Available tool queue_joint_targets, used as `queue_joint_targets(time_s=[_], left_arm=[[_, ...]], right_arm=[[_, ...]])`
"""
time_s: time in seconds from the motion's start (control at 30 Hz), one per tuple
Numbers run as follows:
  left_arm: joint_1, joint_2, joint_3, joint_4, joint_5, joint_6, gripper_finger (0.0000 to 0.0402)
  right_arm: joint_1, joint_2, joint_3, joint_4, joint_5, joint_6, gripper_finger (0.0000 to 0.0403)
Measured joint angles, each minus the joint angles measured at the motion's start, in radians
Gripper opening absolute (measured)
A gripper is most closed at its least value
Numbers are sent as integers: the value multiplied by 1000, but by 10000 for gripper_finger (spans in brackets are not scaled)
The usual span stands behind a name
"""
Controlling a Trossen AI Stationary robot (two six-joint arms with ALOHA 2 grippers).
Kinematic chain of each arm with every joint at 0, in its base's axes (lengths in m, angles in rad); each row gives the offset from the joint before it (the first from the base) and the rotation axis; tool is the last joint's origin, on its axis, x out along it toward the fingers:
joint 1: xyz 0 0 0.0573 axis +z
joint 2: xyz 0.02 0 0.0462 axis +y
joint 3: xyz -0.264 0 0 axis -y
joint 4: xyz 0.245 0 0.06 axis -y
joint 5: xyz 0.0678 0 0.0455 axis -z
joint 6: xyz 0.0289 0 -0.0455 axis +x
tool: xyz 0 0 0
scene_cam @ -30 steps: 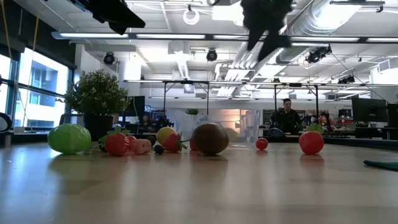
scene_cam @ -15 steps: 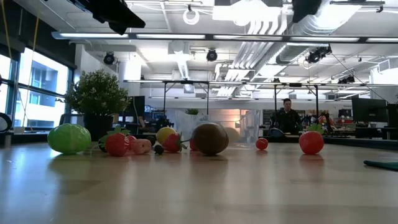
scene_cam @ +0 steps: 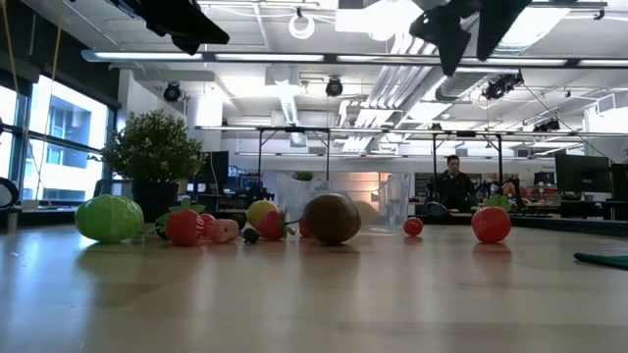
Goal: Pick and placing Produce into tupperware
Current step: Put the red strawberry into the transparent bin
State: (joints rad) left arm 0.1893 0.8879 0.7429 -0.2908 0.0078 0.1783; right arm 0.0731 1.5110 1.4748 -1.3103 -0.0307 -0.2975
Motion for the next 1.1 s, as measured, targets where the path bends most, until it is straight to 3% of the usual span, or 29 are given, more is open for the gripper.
queue_joint_targets(time_s=[0.27, 0.5, 1.1], left_arm=[[0, 0, 0, 0, 0, 0, 5], [0, 0, 0, 0, 0, 0, 5], [0, 0, 0, 0, 0, 0, 5]], right_arm=[[0, -56, -314, 212, -4, 6, 222], [1, -52, -469, 426, -4, -25, 222], [-16, -41, -592, 589, 18, -73, 222]])
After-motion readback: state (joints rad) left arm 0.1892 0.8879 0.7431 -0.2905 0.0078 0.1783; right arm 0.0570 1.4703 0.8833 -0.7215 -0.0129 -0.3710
